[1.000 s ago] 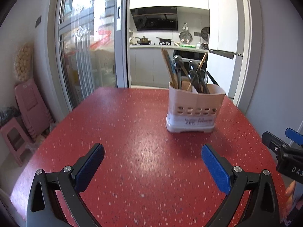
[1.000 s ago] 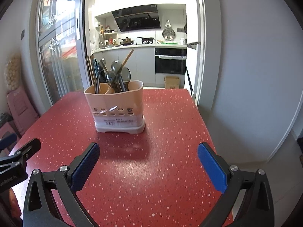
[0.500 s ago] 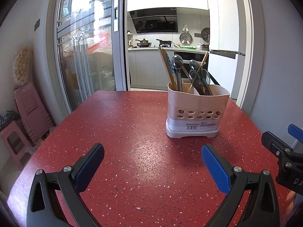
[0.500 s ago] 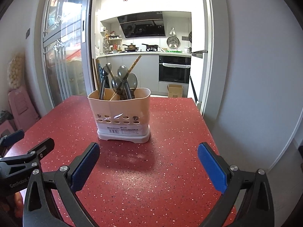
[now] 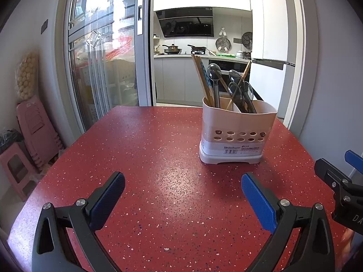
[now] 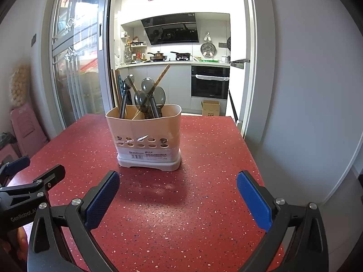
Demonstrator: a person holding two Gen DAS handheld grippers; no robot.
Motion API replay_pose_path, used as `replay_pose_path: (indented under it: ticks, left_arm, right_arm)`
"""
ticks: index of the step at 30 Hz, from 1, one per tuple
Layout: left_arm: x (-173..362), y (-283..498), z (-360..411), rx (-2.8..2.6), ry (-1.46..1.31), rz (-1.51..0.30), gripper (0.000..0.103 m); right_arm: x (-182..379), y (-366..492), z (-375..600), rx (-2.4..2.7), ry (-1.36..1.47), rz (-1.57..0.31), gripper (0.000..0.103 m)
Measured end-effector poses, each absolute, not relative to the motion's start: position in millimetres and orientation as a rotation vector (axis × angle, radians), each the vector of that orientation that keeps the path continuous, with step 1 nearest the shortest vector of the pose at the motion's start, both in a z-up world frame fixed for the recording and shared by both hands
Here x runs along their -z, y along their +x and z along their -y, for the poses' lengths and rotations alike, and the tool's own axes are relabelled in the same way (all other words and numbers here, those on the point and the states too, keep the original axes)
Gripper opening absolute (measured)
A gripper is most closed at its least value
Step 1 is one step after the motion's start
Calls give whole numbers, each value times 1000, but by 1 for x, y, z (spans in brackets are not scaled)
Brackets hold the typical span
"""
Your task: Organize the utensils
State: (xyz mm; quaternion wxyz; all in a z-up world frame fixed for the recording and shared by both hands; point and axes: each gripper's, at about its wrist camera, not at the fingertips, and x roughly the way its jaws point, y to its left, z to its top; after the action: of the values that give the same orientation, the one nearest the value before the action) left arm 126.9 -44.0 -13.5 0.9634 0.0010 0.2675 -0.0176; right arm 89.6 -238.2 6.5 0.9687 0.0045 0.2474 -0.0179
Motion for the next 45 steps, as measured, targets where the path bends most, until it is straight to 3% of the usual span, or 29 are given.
replay_pose_path:
  ticks: [45]
  left_arm:
    - [11, 126, 45, 45, -1, -547, 103]
  right_arm:
    - [-9, 87, 241, 30, 22, -503, 103]
